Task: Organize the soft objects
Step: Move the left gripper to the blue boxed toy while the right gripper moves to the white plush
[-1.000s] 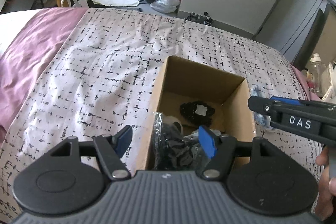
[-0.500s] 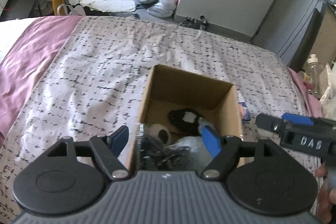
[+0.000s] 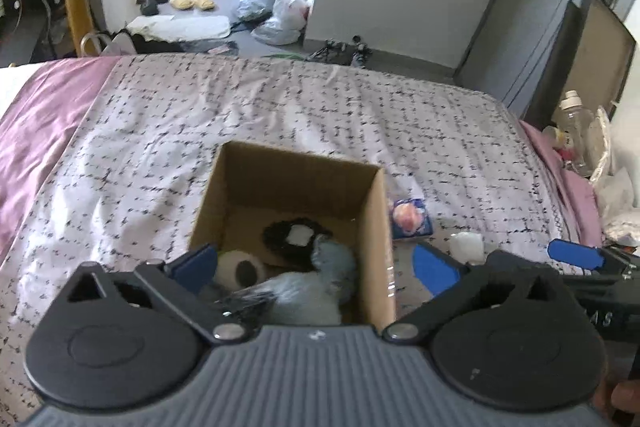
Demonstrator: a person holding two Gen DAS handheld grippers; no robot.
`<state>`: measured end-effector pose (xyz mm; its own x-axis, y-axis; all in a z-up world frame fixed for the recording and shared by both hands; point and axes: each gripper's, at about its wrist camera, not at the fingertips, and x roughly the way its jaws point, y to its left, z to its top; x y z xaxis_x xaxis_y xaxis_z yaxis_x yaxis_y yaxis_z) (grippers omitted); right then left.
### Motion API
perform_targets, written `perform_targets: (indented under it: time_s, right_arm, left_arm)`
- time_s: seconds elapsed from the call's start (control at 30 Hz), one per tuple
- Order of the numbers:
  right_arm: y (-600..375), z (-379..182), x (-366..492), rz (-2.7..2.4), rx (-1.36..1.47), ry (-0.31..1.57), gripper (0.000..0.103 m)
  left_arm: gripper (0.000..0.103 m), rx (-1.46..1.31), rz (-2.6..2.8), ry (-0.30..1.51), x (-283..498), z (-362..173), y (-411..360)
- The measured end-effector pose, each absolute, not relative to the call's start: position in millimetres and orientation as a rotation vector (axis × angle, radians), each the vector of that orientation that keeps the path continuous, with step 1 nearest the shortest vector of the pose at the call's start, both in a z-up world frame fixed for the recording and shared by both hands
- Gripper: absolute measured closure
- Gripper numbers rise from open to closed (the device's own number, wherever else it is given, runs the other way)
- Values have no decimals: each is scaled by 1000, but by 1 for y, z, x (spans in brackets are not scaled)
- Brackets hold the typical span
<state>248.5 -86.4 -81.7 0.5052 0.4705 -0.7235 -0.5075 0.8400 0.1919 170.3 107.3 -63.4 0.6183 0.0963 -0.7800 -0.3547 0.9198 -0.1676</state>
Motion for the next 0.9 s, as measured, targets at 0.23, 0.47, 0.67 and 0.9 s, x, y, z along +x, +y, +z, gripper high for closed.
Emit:
perform_targets:
  time_s: [0.23,0.47,0.67,0.9]
  right_arm:
    - [-112,-86,250,612,-19,822,0]
    - [-139,-96,260,597,12,819,0]
    - [-156,-111,266,602,41,837,0]
    - [-165,-128,279,630,87,878,3]
  left_arm:
    - [0,-313,272,813,179,-59,87]
    - [0,-302,236,823,195,-60,70]
    - [0,-240,233,875,212,-68,48]
    - [0,-232,200,964,234,-80,32]
